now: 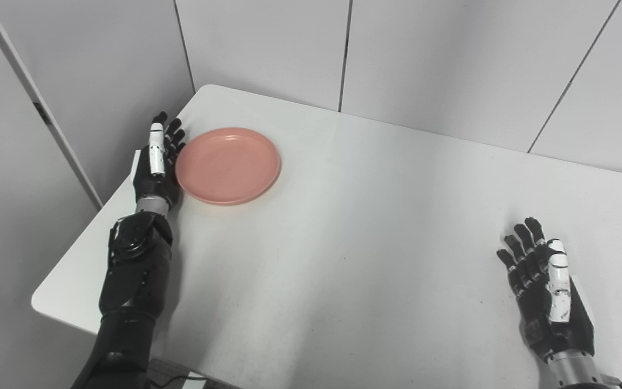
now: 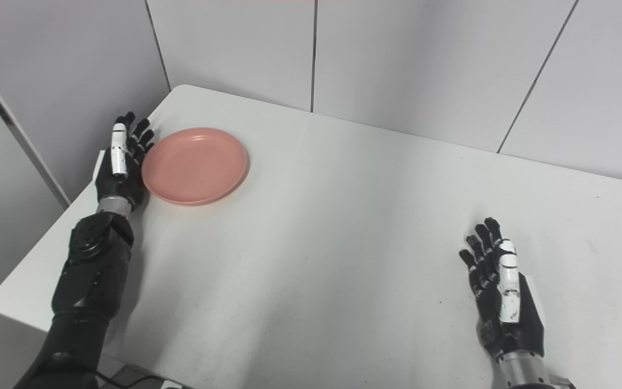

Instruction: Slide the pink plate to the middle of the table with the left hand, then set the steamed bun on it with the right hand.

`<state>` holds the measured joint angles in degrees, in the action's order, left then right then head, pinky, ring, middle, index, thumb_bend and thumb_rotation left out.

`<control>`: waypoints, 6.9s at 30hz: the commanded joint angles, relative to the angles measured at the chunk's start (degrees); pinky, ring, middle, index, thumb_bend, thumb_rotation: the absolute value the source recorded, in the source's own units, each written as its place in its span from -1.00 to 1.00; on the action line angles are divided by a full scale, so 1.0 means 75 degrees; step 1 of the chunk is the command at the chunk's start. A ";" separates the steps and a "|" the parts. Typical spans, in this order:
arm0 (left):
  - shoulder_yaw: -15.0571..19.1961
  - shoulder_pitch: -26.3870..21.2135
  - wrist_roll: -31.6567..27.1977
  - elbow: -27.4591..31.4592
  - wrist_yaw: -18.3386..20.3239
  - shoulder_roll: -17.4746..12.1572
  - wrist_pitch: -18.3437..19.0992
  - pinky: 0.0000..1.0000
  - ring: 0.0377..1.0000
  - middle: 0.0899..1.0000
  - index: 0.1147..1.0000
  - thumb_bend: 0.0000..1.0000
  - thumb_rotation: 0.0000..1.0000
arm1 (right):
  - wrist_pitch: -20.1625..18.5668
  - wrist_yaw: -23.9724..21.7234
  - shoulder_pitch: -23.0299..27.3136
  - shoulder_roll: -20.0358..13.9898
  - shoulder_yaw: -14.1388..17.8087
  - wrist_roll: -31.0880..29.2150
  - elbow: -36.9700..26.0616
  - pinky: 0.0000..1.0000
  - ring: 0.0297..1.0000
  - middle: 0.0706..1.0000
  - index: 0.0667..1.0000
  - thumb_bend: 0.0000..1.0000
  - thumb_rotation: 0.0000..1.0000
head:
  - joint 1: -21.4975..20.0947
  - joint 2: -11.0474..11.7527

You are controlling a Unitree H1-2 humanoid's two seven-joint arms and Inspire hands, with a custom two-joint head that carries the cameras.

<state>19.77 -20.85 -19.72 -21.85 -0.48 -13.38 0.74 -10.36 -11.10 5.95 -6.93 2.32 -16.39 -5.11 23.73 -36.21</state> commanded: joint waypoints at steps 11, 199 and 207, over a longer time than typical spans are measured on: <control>-0.0947 0.0179 0.0141 0.0184 0.0493 0.0482 0.0486 0.97 0.91 0.88 0.91 -0.09 1.00 | 0.0009 0.0064 0.0049 0.0076 -0.0038 0.0131 -0.0154 1.00 1.00 1.00 1.00 -0.60 1.00 | -0.0266 -0.0010; -0.2076 0.1110 -0.1137 0.2077 0.2726 0.1206 0.2809 1.00 0.93 0.91 0.93 -0.10 1.00 | -0.2186 -0.1403 0.1729 -0.3582 0.1016 0.8692 0.1057 0.39 0.54 0.60 0.58 0.64 -0.42 | -0.6970 -0.0303; -0.2076 0.1123 -0.1141 0.1992 0.2807 0.1182 0.2728 1.00 0.94 0.92 0.94 -0.10 1.00 | -0.1185 0.0308 0.1833 -0.3582 0.0919 0.7560 0.2256 -0.10 -0.03 0.03 -0.03 0.09 -0.75 | -0.6952 -0.0312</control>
<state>4.14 -13.59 -28.62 -5.44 21.49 -3.59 18.89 -21.76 -12.05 18.55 -32.75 9.09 41.68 10.11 -28.48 -38.58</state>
